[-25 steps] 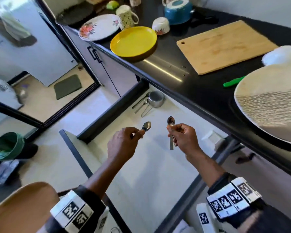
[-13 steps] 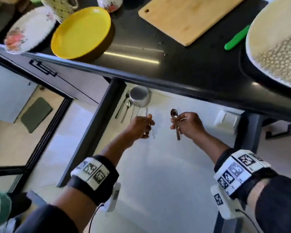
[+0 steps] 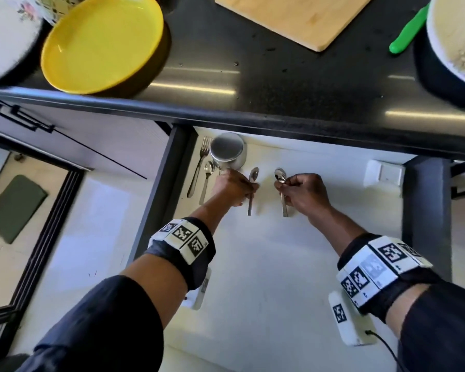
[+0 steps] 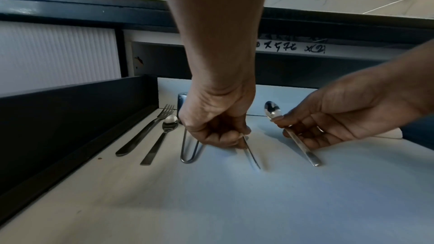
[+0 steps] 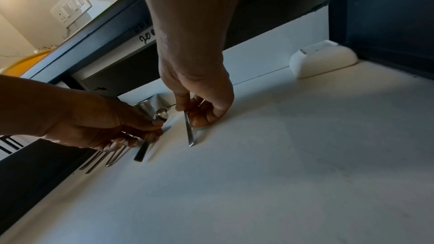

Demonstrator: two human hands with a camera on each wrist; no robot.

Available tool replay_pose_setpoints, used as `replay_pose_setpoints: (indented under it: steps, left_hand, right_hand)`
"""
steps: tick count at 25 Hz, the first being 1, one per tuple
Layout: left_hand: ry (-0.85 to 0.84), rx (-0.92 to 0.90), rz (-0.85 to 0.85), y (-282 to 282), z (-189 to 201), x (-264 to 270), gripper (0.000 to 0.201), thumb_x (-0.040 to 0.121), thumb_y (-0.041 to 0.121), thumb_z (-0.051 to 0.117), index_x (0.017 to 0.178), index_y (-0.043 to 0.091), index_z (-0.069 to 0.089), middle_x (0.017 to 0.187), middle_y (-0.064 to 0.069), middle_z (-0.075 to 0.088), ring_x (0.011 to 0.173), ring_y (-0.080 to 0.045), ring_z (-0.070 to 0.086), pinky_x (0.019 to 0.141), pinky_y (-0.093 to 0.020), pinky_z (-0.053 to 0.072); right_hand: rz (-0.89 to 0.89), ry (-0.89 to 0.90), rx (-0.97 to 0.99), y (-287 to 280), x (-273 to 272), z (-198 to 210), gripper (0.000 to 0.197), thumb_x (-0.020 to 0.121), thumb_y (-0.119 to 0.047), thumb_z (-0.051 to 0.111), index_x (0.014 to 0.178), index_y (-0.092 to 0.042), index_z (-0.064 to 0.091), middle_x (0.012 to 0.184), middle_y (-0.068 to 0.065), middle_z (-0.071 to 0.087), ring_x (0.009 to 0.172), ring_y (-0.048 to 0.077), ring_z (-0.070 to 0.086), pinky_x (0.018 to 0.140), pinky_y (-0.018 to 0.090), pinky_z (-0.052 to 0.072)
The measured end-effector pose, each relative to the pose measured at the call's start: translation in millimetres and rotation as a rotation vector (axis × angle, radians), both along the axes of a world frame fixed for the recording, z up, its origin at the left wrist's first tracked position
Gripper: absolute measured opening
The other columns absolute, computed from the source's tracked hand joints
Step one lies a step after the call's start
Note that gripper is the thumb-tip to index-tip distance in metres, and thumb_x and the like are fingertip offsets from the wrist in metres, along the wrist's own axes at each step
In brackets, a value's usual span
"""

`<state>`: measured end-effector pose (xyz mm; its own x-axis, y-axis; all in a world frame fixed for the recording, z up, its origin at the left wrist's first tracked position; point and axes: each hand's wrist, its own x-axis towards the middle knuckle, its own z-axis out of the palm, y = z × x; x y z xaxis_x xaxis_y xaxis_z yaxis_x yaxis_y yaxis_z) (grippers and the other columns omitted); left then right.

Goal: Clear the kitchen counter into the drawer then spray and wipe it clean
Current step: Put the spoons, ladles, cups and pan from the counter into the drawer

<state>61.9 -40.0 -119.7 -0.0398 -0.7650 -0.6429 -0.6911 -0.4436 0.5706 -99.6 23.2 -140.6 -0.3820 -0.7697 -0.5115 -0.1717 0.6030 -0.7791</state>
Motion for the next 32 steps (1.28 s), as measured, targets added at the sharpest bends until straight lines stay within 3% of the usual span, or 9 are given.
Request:
replay_pose_setpoints:
  steps: [2,4,7,10,14,17,21,27,32]
  left_hand:
    - [-0.047,-0.074,-0.025,-2.1,-7.4,2.4,0.022,0.081,0.030,0.079,0.074,0.011,0.069,0.070,-0.006,0.071,0.048,-0.013,0.059,0.050,-0.025,0.054]
    - [-0.078,-0.146,-0.055,0.8,-11.2,4.5,0.024,0.082,0.031,0.078,0.078,0.010,0.067,0.071,-0.007,0.071,0.051,-0.017,0.065,0.052,-0.029,0.059]
    - [-0.243,-0.196,-0.168,3.4,-13.9,10.8,0.031,0.084,0.044,0.072,0.084,0.014,0.064,0.072,-0.001,0.070,0.052,-0.013,0.067,0.046,-0.021,0.054]
    - [-0.414,-0.284,-0.274,1.1,-19.3,16.9,0.042,0.081,0.059,0.067,0.096,0.020,0.062,0.082,0.000,0.068,0.066,-0.016,0.067,0.062,-0.033,0.059]
    - [-0.422,-0.423,-0.373,5.8,-21.2,17.4,0.033,0.089,0.043,0.065,0.115,0.025,0.058,0.096,-0.003,0.064,0.079,-0.021,0.062,0.066,-0.036,0.056]
    - [-0.412,-0.481,-0.357,7.6,-21.7,19.8,0.025,0.091,0.037,0.065,0.112,0.026,0.059,0.091,-0.001,0.066,0.072,-0.017,0.062,0.057,-0.032,0.054]
    - [-0.417,-0.533,-0.359,8.0,-16.9,19.8,0.015,0.093,0.027,0.065,0.107,0.022,0.065,0.085,0.003,0.067,0.066,-0.013,0.056,0.049,-0.021,0.034]
    - [-0.455,-0.529,-0.329,7.5,-21.1,20.1,0.018,0.091,0.036,0.066,0.102,0.022,0.065,0.083,-0.001,0.066,0.065,-0.016,0.056,0.051,-0.027,0.036]
    - [-0.459,-0.548,-0.359,9.1,-13.8,18.3,0.023,0.093,0.037,0.063,0.109,0.021,0.061,0.094,0.002,0.066,0.072,-0.017,0.054,0.056,-0.029,0.035]
  right_hand:
    - [-0.022,0.020,0.022,-9.7,6.8,-0.6,0.024,0.073,-0.028,0.085,0.069,-0.009,0.072,0.064,0.004,0.070,0.062,0.021,0.067,0.073,0.045,0.061]
    - [-0.022,0.026,0.043,-16.5,17.4,1.3,0.022,0.073,-0.026,0.086,0.070,-0.009,0.072,0.064,0.005,0.071,0.056,0.019,0.069,0.067,0.042,0.063]
    - [-0.025,0.041,0.059,-24.9,33.1,3.0,0.022,0.071,-0.025,0.088,0.069,-0.011,0.071,0.064,0.005,0.072,0.051,0.017,0.070,0.060,0.039,0.063]
    - [-0.048,0.053,0.053,-30.9,40.3,4.7,0.022,0.070,-0.023,0.089,0.071,-0.010,0.071,0.067,0.006,0.073,0.050,0.017,0.069,0.054,0.034,0.061]
    - [-0.034,0.090,0.021,-27.2,41.8,0.1,0.019,0.074,-0.020,0.086,0.070,-0.012,0.068,0.073,0.005,0.073,0.055,0.017,0.069,0.045,0.026,0.056]
    - [0.025,0.173,-0.010,-24.1,44.9,-6.5,0.021,0.075,-0.026,0.084,0.065,-0.017,0.068,0.067,-0.001,0.072,0.053,0.015,0.069,0.051,0.035,0.060]
    - [0.116,0.273,-0.026,-23.7,46.3,-9.2,0.023,0.070,-0.036,0.084,0.066,-0.017,0.072,0.065,-0.003,0.071,0.061,0.021,0.068,0.060,0.039,0.059]
    - [0.029,0.297,-0.025,-23.0,52.2,-15.2,0.025,0.073,-0.040,0.080,0.068,-0.018,0.070,0.066,-0.005,0.071,0.062,0.019,0.069,0.063,0.038,0.060]
    - [-0.013,0.323,-0.041,-22.2,54.6,-17.3,0.024,0.073,-0.040,0.080,0.074,-0.017,0.073,0.072,-0.003,0.073,0.069,0.020,0.070,0.067,0.035,0.059]
